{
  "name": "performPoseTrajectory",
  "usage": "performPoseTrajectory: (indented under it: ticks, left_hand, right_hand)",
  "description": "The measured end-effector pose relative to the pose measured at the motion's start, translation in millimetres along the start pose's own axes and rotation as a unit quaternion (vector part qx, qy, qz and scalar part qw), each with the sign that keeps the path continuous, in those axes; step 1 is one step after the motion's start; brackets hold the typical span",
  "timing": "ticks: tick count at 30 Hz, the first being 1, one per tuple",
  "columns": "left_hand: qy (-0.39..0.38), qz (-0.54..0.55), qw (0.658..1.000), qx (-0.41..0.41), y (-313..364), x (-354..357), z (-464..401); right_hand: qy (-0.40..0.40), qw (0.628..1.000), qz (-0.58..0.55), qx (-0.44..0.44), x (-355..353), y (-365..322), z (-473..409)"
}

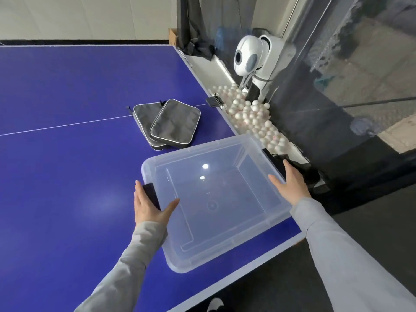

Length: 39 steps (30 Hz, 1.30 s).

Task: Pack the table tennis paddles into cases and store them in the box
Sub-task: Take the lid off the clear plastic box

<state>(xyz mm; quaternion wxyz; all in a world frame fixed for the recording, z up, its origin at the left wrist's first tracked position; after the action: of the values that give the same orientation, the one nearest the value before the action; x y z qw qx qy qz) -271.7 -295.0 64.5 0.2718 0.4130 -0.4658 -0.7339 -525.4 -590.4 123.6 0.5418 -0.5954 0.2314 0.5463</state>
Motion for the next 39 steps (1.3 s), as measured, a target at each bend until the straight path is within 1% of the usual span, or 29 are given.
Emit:
performPoseTrajectory:
  ticks: [3,5,6,8,10,14,20,26,34,37,39]
  left_hand:
    - [0.009,0.142,0.988,-0.067,-12.6,5.3,3.1]
    - [0.019,0.226,0.969,-0.104,-15.7,7.7,5.1]
    - [0.021,0.246,0.963,-0.11,-16.0,8.2,5.9]
    - [0.022,0.255,0.96,-0.111,-14.2,7.7,6.5]
    - [0.025,0.249,0.961,-0.118,-12.5,5.8,8.0]
    - [0.023,0.226,0.963,-0.144,-16.6,3.6,8.6]
    - [0.009,0.229,0.959,-0.165,-20.6,4.3,7.3]
    - [-0.003,0.215,0.96,-0.179,-25.2,1.8,5.3]
    - [-0.018,0.233,0.955,-0.183,-24.9,2.0,3.8]
    - [-0.035,0.28,0.938,-0.2,-28.2,0.7,7.0]
    - [-0.032,0.292,0.935,-0.197,-28.7,-2.5,5.3]
  right_hand:
    - [-0.048,0.994,-0.088,0.03,2.9,1.9,-33.6]
    - [-0.087,0.989,-0.11,0.036,7.3,2.9,-52.0]
    - [-0.102,0.988,-0.112,0.035,9.6,4.4,-59.8]
    - [-0.126,0.984,-0.126,0.027,12.5,7.1,-71.8]
    - [-0.148,0.975,-0.165,0.022,14.0,10.5,-75.9]
    - [-0.188,0.941,-0.281,0.024,21.9,18.6,-80.8]
    - [-0.221,0.907,-0.357,0.038,29.4,28.0,-85.7]
    - [-0.234,0.893,-0.382,0.051,31.1,30.6,-87.6]
    - [-0.251,0.879,-0.401,0.064,30.8,31.2,-87.3]
    - [-0.272,0.869,-0.405,0.079,30.5,31.9,-87.6]
    - [-0.28,0.867,-0.404,0.087,30.6,34.1,-88.6]
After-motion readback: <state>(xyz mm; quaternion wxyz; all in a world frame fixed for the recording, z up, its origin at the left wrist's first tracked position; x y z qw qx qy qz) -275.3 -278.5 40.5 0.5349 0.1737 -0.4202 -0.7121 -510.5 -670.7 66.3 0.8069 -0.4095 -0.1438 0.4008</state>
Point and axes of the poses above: each hand's wrist, its own z-axis away from the middle knuckle, its own x-axis out of the palm, y = z × x, the point moved 5 cm from there along -z, towards the middle knuckle, and after that the axes turned 2 degrees about z, right-handed, at the moved point
